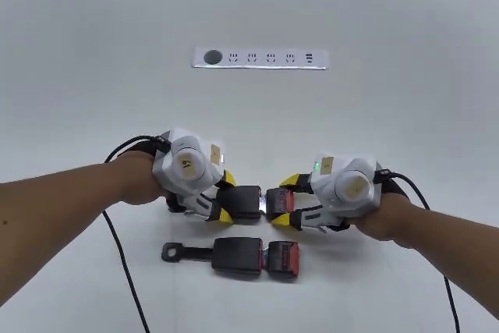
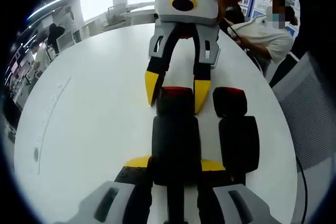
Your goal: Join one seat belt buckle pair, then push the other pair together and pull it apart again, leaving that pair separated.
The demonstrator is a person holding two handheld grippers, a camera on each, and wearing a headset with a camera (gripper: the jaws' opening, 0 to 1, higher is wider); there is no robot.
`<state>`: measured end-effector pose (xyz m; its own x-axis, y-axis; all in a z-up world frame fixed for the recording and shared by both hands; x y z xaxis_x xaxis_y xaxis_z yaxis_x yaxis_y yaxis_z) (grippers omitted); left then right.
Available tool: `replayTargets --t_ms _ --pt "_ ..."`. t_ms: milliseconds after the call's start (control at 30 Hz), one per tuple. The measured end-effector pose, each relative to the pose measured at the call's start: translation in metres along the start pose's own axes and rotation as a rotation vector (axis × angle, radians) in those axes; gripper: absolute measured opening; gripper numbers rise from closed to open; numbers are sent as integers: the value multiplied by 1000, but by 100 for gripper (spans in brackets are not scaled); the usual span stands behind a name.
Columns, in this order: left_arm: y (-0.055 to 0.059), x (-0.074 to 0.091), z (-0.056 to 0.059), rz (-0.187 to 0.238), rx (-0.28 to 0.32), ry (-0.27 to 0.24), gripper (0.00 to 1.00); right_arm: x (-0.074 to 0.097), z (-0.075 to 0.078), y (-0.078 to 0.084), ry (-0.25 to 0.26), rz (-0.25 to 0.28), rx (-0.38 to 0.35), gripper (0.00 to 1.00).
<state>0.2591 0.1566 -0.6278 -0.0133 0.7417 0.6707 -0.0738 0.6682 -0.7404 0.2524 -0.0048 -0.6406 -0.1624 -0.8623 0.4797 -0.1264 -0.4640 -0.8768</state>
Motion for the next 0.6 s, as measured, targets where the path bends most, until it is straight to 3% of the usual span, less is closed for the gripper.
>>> replayTargets --t_ms 600 --pt "1 0 0 -8 -3 -3 33 1 -1 -2 -9 -4 8 33"
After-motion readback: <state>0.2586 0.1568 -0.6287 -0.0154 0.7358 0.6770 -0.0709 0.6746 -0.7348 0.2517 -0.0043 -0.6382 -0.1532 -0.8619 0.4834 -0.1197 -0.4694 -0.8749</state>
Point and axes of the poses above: the centre of the closed fingertips' face, and the gripper's own axes: x roughly backward along the fingers, z roughly to its right, y roughly out of its underside, the point moved 8 cm from there along x, roughly backward along the fingers, and after that the axes turned 14 degrees about z, right-handed, at the moved point
